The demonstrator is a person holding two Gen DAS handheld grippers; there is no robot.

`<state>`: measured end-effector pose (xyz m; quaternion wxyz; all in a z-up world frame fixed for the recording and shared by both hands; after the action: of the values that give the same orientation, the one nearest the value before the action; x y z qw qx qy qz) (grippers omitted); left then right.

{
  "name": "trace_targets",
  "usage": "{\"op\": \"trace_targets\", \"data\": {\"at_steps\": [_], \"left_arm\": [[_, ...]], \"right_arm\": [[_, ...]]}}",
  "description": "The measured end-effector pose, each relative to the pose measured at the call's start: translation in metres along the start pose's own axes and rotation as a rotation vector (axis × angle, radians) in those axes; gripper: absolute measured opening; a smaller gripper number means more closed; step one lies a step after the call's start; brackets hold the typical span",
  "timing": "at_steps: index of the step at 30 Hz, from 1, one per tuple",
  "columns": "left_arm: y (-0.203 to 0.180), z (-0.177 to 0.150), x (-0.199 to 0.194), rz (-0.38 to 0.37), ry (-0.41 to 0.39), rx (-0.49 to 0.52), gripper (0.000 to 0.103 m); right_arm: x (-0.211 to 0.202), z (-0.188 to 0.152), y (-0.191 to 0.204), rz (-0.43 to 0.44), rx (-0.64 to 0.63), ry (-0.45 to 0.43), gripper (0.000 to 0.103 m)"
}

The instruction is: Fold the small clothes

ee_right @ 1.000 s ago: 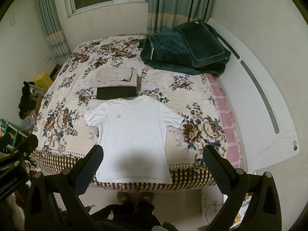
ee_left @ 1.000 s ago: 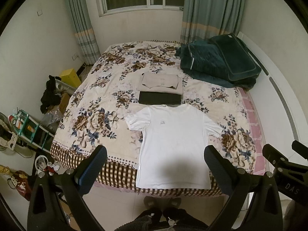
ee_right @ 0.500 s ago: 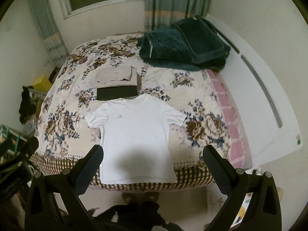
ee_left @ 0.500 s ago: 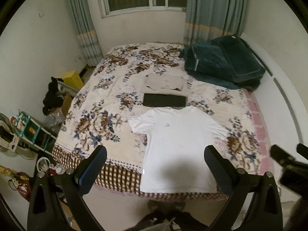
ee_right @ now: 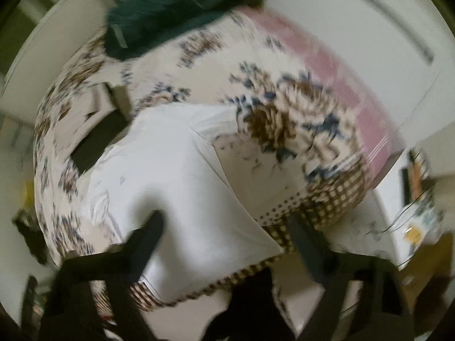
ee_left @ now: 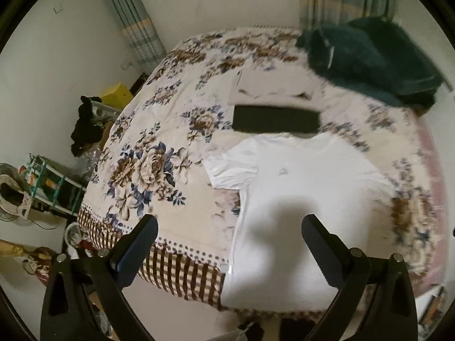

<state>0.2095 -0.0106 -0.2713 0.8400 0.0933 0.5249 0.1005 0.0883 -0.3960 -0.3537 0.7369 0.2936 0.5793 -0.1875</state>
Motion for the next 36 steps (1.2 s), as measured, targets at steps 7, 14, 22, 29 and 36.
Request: {"op": "trace_targets", "data": {"at_steps": [7, 14, 22, 29, 36], "left_arm": [[-0.038, -0.029, 0.126, 0.079, 0.140, -0.008, 0.103], [-0.088, -0.072, 0.242, 0.087, 0.288, -0.018, 0.103], [-0.104, -0.097, 0.299, 0.059, 0.331, -0.102, 0.103], [-0.084, -0.099, 0.298, 0.052, 0.243, -0.135, 0.103], [-0.042, -0.119, 0.302, 0.076, 0.230, -0.110, 0.103]], "right_arm": [[0.210, 0.065, -0.065, 0.263, 0.338, 0.118, 0.052], [0.376, 0.101, -0.067, 0.514, 0.670, 0.170, 0.053], [0.433, 0.140, -0.051, 0.535, 0.733, 0.018, 0.005], [0.370, 0.170, 0.039, 0.341, 0.233, -0.154, 0.004], [0.375, 0.092, 0.233, 0.224, -0.570, 0.013, 0.007]]}}
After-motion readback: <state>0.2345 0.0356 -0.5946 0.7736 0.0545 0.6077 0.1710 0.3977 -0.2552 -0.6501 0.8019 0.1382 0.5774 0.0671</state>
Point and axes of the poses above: each gripper's, at about its wrist camera, not at the fingertips, and x roughly the way its jaws point, y to its left, z to its top, the point moved 9 cm from there along x, roughly the way its jaws point, and after that the axes turned 4 degrees about z, right-handed, at the moved point
